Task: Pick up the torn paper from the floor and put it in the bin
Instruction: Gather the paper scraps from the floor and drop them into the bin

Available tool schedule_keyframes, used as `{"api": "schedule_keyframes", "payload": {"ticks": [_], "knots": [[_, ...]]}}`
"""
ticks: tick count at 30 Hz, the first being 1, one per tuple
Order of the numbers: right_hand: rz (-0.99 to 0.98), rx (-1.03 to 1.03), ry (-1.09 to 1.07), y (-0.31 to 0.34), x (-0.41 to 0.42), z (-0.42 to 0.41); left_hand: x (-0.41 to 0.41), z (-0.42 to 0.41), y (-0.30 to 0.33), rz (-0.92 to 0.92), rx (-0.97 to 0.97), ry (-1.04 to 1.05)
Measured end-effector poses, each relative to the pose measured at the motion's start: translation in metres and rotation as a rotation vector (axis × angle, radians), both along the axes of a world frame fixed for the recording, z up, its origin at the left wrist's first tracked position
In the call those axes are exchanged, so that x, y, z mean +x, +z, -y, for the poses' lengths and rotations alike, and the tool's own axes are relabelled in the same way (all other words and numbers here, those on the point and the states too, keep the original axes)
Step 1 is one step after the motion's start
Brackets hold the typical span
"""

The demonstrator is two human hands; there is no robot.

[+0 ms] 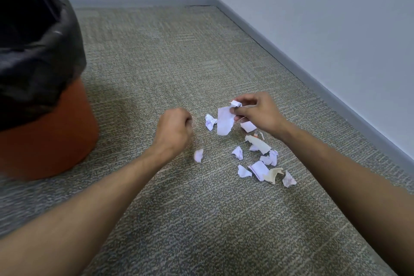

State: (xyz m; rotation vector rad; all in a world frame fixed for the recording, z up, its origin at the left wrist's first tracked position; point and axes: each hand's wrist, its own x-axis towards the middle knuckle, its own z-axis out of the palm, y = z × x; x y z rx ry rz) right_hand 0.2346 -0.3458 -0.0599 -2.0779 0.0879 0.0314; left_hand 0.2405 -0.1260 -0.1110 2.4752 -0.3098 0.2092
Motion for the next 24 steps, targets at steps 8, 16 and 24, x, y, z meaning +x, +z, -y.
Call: {"api": "schedule_keyframes", "payload": {"ticks": [8,16,24], "knots": [[0.132,0.107,0.057,0.073,-0.015,-0.058,-0.018,-0.039,0.086,0.206,-0.123,0.008],[0.338,0.254,0.131,0.138,-0.019,-0.15,-0.041,-0.107,0.173,0.493,-0.061,0.065],[0.419,0.395,0.256,0.171,0.001,-0.259,-0.051,-0.205,0.205,0.562,0.017,0.245]]}}
